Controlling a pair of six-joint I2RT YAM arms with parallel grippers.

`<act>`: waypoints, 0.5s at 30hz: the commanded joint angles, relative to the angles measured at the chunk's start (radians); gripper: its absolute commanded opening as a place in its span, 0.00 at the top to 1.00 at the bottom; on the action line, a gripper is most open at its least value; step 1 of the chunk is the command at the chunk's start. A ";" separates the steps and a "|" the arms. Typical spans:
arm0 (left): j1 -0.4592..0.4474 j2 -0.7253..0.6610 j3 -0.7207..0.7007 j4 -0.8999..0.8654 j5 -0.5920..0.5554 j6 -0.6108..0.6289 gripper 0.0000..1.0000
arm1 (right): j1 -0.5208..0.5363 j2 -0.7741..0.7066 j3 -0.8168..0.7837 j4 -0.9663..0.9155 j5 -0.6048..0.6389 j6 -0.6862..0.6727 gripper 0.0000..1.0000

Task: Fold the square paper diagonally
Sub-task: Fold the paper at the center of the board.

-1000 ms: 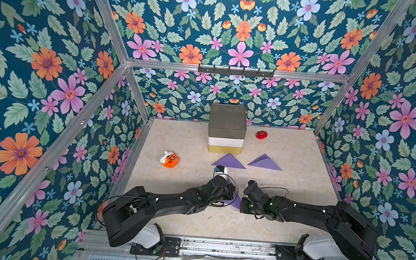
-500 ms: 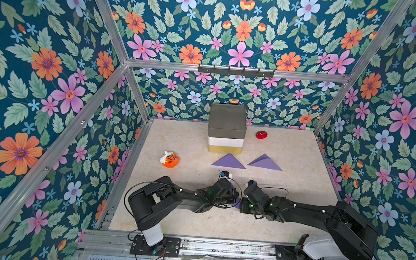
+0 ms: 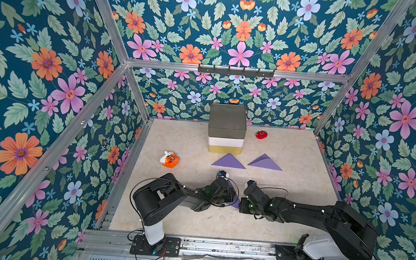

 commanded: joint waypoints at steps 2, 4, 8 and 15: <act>0.015 0.015 -0.014 0.033 0.000 0.047 1.00 | 0.005 0.023 -0.016 -0.185 -0.030 0.005 1.00; 0.025 0.022 -0.023 0.055 0.008 0.047 1.00 | 0.007 0.025 -0.016 -0.186 -0.031 0.003 1.00; 0.059 0.026 -0.031 0.062 0.007 0.042 1.00 | 0.009 0.026 -0.016 -0.188 -0.031 0.004 1.00; 0.089 0.011 -0.036 0.041 0.009 0.064 1.00 | 0.009 0.017 -0.010 -0.184 -0.040 0.009 1.00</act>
